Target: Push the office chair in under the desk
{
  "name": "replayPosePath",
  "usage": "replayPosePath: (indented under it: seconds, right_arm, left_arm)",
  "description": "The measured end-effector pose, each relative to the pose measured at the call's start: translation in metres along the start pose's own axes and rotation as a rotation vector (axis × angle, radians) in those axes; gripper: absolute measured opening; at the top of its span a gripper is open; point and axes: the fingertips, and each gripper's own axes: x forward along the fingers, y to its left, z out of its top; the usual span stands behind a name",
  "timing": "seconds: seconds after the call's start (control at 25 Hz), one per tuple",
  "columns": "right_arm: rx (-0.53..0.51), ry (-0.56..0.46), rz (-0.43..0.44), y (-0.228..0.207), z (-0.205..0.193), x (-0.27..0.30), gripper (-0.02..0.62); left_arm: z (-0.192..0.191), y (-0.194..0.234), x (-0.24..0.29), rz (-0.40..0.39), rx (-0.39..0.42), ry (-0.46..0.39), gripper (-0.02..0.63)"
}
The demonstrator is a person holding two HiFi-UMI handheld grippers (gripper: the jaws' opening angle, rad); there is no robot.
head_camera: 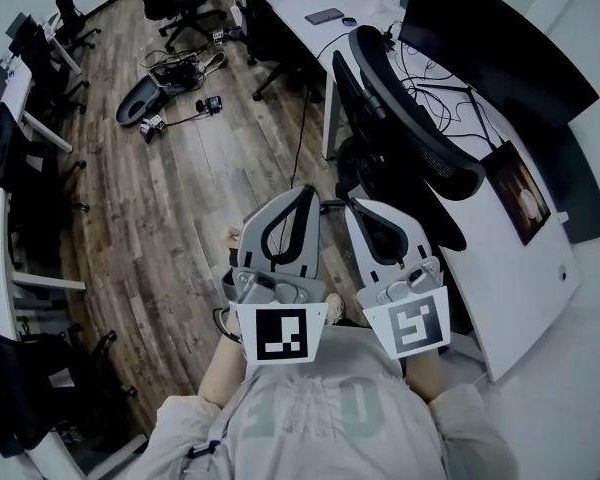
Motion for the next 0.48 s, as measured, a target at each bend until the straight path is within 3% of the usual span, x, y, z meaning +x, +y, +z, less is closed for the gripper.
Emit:
replayPosePath:
  seconds: [0.32,0.48]
  right_arm:
    - [0.046,-0.031,-0.008,-0.0054,-0.0014,0.0002,0.021]
    - [0.019,0.015,0.01,-0.0066,-0.0072,0.0011,0.02]
  left_arm:
    - [-0.0074,-0.0083,0.004,-0.012,0.017,0.04,0.015]
    - [-0.009,-0.0102,0.0076,-0.012,0.019,0.046,0.015]
